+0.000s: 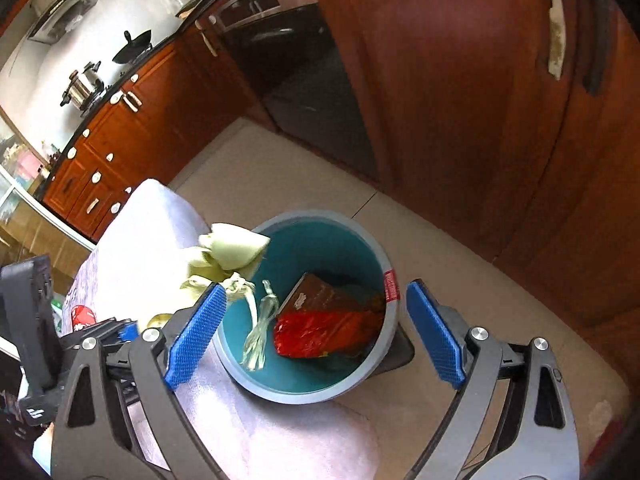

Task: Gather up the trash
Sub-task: 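Open both tools over the teal bin to drop the husk and wrapper, then move both tools back to the table toward the tissue and green bag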

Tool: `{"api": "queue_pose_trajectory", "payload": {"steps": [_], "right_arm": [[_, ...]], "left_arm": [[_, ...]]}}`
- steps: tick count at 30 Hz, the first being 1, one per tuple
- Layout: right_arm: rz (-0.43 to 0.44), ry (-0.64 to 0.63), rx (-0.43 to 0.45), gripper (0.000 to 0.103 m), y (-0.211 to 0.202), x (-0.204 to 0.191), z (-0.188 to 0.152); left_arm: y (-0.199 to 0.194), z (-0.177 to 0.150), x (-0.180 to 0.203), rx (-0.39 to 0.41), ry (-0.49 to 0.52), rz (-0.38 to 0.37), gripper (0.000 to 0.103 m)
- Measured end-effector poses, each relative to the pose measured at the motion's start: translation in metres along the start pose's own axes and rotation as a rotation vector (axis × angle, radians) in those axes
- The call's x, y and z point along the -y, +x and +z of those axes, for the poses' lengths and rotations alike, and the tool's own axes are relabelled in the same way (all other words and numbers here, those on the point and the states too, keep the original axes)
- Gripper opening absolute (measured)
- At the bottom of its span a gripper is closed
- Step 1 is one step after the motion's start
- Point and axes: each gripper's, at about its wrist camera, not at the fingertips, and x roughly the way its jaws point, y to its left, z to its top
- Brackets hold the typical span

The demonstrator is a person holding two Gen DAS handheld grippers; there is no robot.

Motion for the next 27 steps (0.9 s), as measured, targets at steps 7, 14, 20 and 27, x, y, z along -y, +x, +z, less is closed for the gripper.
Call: {"api": "queue_pose_trajectory", "payload": {"steps": [7, 14, 20, 27], "right_arm": [[0.008, -0.011, 0.004, 0.087, -0.009, -0.004, -0.002], [0.029, -0.039, 0.001, 0.087, -0.016, -0.021, -0.005], [0.056, -0.078, -0.012, 0.087, -0.024, -0.046, -0.016], [0.119, -0.135, -0.031, 0.088, -0.031, -0.090, -0.036]], "left_arm": [[-0.015, -0.001, 0.000, 0.029, 0.008, 0.020, 0.071], [-0.033, -0.008, -0.006, 0.042, -0.007, 0.043, 0.071], [-0.059, -0.034, -0.015, 0.062, -0.033, 0.060, 0.071], [-0.093, -0.076, -0.036, 0.080, -0.081, 0.094, 0.071]]}}
